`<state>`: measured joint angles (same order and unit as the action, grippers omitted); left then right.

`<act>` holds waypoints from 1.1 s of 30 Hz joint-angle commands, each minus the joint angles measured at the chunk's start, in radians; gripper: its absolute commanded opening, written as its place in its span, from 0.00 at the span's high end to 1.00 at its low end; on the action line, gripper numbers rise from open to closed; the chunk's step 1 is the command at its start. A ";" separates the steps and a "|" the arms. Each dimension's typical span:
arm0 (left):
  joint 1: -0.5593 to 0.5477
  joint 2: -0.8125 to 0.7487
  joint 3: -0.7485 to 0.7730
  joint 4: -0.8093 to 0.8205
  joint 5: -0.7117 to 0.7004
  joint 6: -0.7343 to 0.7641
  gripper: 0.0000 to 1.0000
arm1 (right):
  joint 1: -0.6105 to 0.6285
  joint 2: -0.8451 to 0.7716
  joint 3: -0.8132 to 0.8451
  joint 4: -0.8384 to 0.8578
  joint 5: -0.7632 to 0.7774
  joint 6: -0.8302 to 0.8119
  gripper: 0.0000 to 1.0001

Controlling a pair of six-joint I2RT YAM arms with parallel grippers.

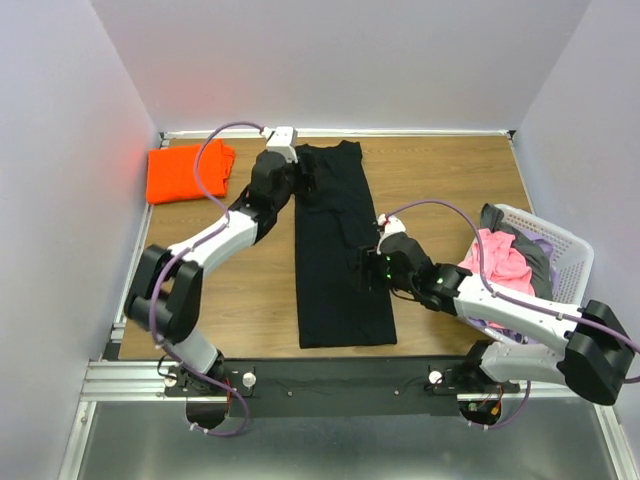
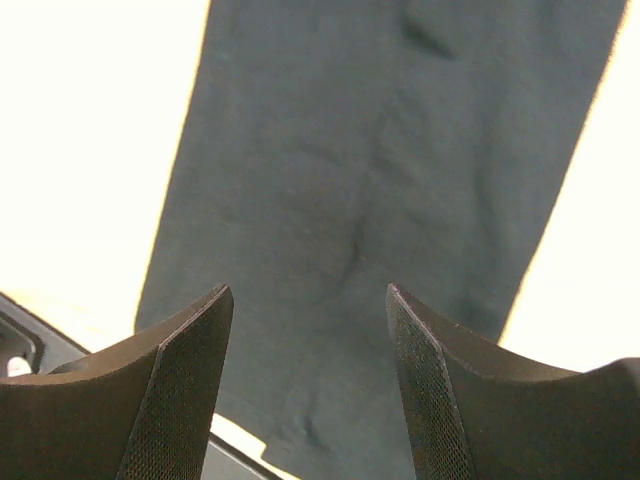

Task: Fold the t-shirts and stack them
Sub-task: Fold the tshirt

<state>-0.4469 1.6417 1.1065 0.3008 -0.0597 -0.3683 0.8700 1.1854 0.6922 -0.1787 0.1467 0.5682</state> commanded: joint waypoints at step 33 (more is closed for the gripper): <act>-0.820 -0.474 -0.668 -0.477 -0.437 -0.788 0.22 | -0.025 -0.345 -0.306 -0.389 -0.013 0.361 0.39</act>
<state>-1.2366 1.1648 0.4313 -0.1356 -0.4397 -1.0691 0.8467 0.8650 0.3874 -0.5205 0.1196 0.8860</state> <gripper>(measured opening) 0.777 0.610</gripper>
